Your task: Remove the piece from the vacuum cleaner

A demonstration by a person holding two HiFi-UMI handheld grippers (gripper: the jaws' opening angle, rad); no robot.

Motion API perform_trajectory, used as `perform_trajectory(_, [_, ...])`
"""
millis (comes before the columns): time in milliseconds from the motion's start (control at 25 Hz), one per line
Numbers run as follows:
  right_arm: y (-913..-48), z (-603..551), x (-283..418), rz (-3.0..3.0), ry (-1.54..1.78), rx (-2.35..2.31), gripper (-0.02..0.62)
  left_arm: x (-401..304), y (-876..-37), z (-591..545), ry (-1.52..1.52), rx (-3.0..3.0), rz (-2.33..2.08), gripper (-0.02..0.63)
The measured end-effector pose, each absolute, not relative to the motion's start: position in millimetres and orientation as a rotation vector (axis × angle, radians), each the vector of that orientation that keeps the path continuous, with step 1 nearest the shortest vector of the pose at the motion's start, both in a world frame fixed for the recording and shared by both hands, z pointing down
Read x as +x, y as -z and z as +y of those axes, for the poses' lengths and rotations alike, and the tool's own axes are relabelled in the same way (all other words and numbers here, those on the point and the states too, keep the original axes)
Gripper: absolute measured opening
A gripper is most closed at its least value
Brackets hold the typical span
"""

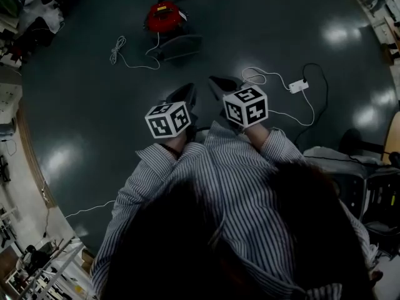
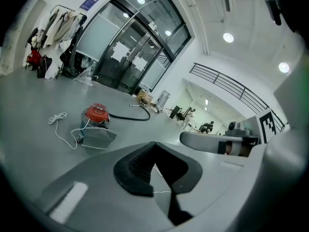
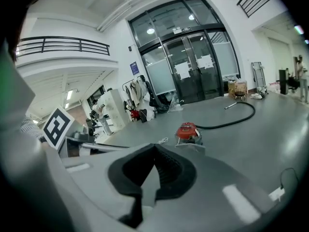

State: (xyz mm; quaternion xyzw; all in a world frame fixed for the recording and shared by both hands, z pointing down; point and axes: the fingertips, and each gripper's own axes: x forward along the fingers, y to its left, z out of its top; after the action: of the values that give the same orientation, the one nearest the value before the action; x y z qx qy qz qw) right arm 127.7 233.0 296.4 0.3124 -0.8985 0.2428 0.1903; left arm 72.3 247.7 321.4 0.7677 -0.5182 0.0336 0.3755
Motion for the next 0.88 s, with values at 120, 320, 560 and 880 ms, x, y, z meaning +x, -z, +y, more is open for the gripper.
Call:
perform_trajectory(120, [-307, 232, 130, -2.503, -0.709, 0.846, 0.0, 76, -333, 248, -0.085, 1.925, -1.325, 0.006])
perform_trajectory(320, [-318, 221, 124, -2.487, -0.714, 0.82, 0.0, 76, -346, 232, -0.084, 1.904, -1.3, 0.006])
perform_trajectory(560, [-336, 166, 105, -2.447, -0.73, 0.847, 0.002, 55, -365, 177, -0.101, 1.884, -1.254, 0.006])
perform_trajectory(880, [-339, 50, 50, -2.415, -0.795, 0.895, 0.002, -1, -351, 57, -0.141, 1.986, -1.197, 0.006])
